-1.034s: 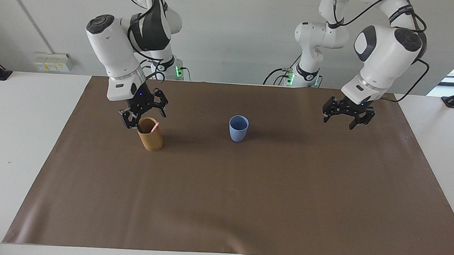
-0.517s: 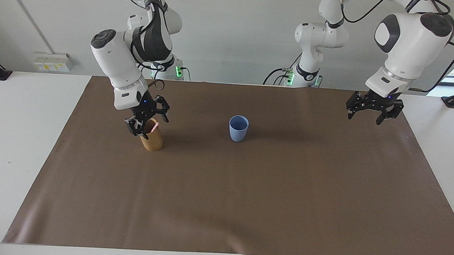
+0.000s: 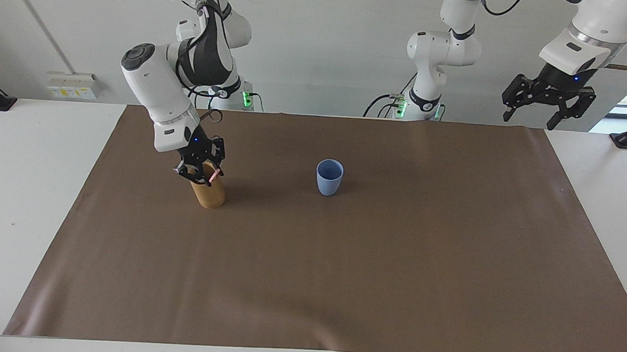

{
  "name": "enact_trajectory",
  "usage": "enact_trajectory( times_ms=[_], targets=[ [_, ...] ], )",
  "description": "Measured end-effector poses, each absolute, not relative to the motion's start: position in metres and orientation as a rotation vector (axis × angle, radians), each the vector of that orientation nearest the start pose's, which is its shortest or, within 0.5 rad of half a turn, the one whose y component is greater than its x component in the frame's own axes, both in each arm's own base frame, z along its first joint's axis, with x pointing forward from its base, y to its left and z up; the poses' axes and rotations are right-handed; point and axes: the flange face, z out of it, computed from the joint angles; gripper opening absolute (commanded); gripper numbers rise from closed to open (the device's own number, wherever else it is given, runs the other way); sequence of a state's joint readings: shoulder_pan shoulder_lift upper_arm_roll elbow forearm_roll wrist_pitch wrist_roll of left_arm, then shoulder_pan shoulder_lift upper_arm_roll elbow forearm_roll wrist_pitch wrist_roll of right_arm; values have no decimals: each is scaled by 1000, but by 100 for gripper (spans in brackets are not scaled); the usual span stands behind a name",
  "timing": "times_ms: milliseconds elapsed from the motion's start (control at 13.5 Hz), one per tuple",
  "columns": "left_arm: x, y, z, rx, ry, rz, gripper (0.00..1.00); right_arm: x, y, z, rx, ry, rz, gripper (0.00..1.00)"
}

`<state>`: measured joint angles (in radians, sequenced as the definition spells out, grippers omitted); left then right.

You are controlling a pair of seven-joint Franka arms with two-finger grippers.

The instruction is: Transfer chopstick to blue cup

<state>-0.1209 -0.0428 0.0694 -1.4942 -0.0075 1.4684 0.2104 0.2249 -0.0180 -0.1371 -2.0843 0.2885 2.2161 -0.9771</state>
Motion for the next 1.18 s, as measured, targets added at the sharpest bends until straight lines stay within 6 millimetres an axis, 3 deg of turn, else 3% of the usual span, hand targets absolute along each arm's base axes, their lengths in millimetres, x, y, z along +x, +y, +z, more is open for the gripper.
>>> enact_trajectory(
  times_ms=[443, 961, 1182],
  targets=[
    [526, -32, 669, -3136, 317, 12, 100, 554, 58, 456, -2661, -1297, -362, 0],
    [518, -34, 664, -3140, 288, 33, 100, 561, 69, 534, -2737, -1001, -281, 0],
    [518, -30, 664, -3142, 272, 33, 100, 563, 79, 557, -2835, -947, -259, 0]
  ],
)
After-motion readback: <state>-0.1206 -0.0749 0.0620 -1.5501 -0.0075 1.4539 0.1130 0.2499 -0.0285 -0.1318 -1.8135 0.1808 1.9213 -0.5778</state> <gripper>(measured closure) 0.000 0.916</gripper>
